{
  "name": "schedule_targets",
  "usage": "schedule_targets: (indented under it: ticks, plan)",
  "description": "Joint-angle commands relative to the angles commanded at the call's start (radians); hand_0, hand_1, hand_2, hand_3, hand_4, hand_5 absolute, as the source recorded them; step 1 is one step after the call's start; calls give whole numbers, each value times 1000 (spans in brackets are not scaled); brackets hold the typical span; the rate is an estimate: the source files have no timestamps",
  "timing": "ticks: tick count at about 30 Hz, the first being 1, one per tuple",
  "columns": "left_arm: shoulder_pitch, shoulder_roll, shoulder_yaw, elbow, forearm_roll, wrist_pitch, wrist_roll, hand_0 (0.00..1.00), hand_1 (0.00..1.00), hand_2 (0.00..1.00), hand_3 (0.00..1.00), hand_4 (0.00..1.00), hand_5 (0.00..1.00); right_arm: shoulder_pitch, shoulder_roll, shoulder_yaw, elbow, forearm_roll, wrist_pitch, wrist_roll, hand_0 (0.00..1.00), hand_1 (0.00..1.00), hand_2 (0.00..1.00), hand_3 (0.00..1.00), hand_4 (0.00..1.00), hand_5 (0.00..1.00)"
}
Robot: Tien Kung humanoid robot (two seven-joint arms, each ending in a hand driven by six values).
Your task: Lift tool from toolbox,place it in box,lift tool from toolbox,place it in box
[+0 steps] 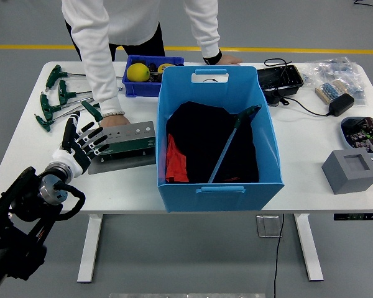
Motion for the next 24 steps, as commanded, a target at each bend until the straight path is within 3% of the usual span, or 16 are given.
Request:
schedule_targets:
  ticks: [24]
  plan:
    - [-102, 24, 52, 74, -97, -28, -9, 341, 466, 598, 794, 758, 928, 5, -1, 6, 0, -10, -1, -3, 681, 663, 729, 573, 775, 693]
